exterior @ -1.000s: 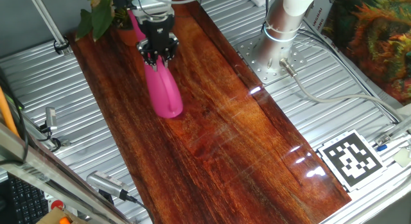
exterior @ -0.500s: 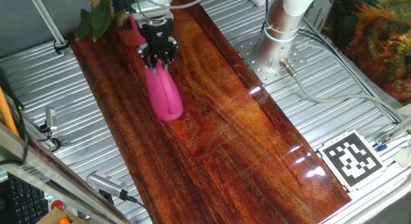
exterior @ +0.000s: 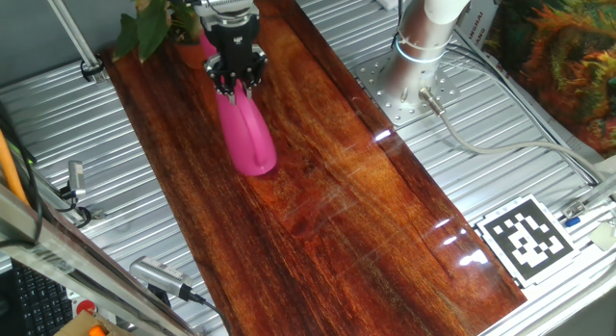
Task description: Water the plant
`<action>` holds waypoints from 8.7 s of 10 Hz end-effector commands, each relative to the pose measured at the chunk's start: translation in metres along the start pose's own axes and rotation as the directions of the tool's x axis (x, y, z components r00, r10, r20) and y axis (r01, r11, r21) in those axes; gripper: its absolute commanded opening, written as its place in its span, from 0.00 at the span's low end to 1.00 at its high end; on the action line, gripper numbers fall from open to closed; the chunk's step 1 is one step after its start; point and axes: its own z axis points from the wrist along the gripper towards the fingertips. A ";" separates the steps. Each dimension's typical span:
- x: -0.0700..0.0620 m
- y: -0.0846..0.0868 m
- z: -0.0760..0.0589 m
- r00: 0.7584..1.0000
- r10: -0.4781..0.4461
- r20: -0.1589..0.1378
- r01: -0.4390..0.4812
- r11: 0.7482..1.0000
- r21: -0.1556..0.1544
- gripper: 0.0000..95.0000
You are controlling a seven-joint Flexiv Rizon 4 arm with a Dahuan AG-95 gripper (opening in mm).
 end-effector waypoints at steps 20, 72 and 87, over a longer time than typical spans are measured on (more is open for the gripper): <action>0.025 -0.007 -0.047 0.998 -0.043 0.049 0.044 0.999 -0.023 0.00; 0.035 -0.009 -0.032 0.971 -0.047 0.233 0.048 0.999 0.004 0.00; 0.035 -0.009 -0.032 0.959 -0.040 0.281 0.040 0.999 0.005 0.00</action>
